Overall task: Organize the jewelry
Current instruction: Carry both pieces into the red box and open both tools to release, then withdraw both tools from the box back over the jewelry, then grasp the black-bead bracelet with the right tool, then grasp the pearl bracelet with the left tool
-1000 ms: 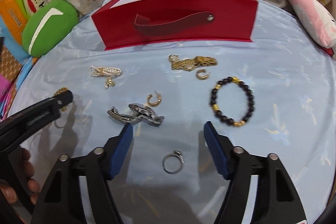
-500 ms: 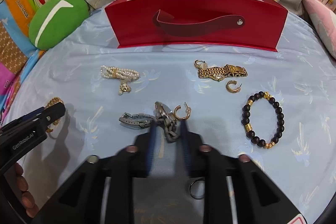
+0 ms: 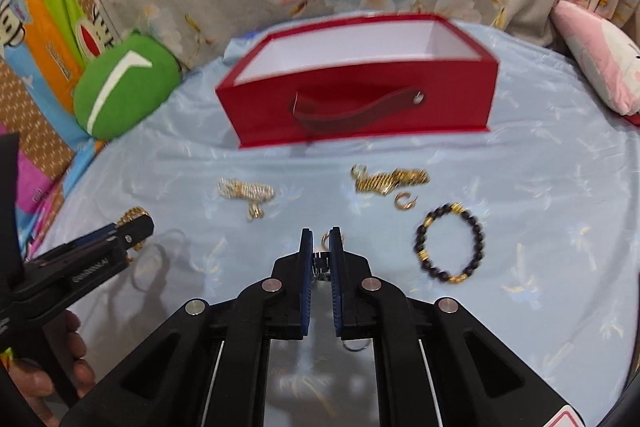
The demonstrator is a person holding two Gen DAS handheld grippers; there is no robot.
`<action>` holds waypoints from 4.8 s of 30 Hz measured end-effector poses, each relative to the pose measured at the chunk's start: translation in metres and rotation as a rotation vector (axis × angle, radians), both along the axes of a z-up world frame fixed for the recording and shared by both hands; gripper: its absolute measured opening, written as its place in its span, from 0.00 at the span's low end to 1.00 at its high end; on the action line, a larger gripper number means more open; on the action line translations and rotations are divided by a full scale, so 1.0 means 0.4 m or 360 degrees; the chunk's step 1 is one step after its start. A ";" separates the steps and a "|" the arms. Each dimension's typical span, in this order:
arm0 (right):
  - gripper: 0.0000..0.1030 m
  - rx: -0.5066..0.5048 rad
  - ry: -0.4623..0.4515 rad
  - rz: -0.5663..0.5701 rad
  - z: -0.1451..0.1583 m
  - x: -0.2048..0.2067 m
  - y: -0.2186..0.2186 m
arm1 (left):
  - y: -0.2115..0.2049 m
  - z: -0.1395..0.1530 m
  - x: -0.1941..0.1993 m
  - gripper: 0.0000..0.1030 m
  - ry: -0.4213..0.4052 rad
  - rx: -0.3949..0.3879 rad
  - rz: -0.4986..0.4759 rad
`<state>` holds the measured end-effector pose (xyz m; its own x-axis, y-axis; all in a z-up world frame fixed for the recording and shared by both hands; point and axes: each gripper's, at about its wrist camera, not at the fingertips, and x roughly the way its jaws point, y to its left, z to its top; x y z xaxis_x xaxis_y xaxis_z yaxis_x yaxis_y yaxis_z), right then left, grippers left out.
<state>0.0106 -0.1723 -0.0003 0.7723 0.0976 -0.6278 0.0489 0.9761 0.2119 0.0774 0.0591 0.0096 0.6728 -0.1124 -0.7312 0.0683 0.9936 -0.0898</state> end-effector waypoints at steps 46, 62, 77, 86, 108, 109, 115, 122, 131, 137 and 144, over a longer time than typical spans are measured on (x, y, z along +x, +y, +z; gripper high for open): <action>0.22 -0.0108 -0.0209 -0.0158 0.161 0.639 -0.258 | -0.363 0.111 0.654 0.63 -0.0214 0.0180 -0.0121; 0.40 0.0050 -0.0301 -0.0120 0.153 0.275 -0.235 | -0.224 0.177 0.397 0.88 -0.0379 0.0196 -0.0090; 0.49 0.0016 0.0042 -0.0216 -0.090 -0.032 -0.199 | -0.015 -0.081 0.076 0.88 0.0076 0.0003 -0.0017; 0.49 0.0051 0.0135 -0.0237 -0.147 -0.040 -0.191 | -0.014 -0.103 0.024 0.88 0.0085 -0.0030 -0.0009; 0.25 0.0002 0.0233 -0.0387 -0.175 0.058 -0.224 | -0.044 -0.092 0.050 0.88 0.0055 -0.0044 -0.0017; 0.21 -0.0013 0.0240 -0.0381 -0.176 0.063 -0.221 | -0.047 -0.090 0.053 0.88 0.0055 -0.0047 -0.0022; 0.07 0.0004 0.0242 -0.0381 -0.178 0.068 -0.224 | -0.080 -0.095 0.095 0.88 0.0089 -0.0074 -0.0077; 0.07 0.0022 0.0239 -0.0381 -0.178 0.069 -0.227 | -0.136 -0.122 0.185 0.88 0.0177 -0.0155 -0.0087; 0.07 0.0032 0.0237 -0.0380 -0.179 0.069 -0.229 | -0.186 -0.137 0.232 0.56 0.0153 -0.0069 -0.0046; 0.07 0.0042 0.0233 -0.0380 -0.179 0.068 -0.229 | -0.173 -0.118 0.218 0.19 0.0114 -0.0110 -0.0092; 0.07 0.0054 0.0227 -0.0395 -0.177 0.064 -0.231 | -0.157 -0.091 0.198 0.16 0.0084 -0.0124 -0.0134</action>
<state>0.0360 -0.2647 -0.0710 0.6793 -0.0608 -0.7313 0.3171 0.9230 0.2178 0.1564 -0.0038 -0.0270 0.6194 -0.2249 -0.7522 0.1443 0.9744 -0.1724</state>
